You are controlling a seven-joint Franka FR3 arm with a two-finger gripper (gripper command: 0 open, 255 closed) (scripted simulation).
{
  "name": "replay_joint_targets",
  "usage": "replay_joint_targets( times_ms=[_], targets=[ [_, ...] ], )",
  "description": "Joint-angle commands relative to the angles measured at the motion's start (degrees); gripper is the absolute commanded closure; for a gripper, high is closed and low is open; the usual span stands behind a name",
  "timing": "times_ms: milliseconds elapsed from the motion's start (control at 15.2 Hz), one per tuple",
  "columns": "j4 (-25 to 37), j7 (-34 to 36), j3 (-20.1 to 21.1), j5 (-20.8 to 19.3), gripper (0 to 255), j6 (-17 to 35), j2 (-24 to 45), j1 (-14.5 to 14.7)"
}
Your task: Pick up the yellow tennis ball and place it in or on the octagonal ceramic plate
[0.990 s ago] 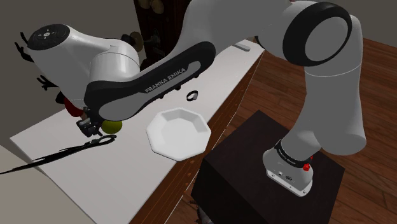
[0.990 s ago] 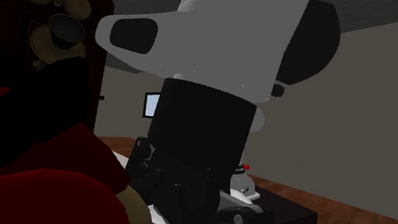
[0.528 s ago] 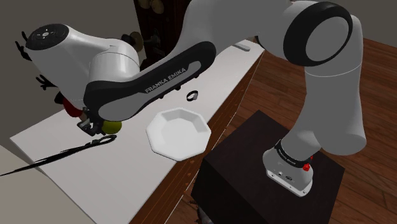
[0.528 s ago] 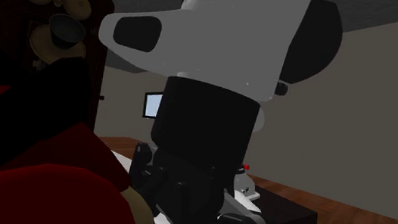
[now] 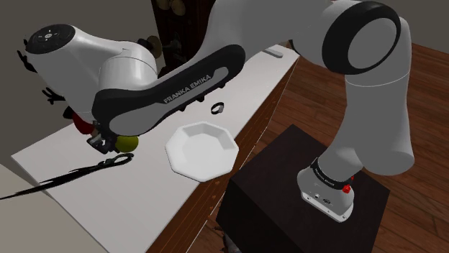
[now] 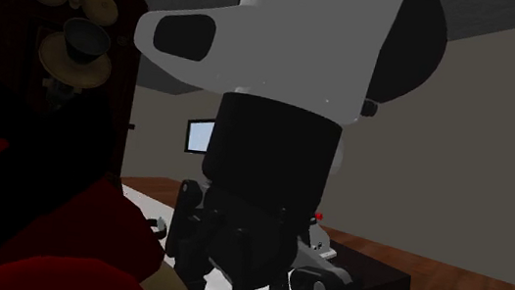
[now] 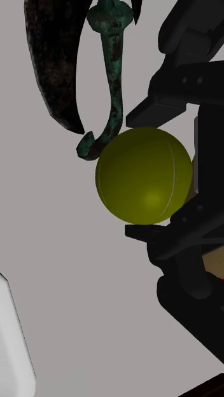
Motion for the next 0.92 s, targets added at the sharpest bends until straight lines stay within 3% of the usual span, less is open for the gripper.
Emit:
replay_joint_targets(
  times_ms=[0, 792, 858],
  targets=[
    [0.85, -0.36, -0.03, 0.14, 255, -0.86, -0.81, -0.25],
    [5.96, -2.69, 0.83, 1.86, 255, -8.12, -3.44, -0.08],
    [1.55, -2.47, 1.22, 2.48, 255, -6.50, -6.29, -1.22]
  ],
)
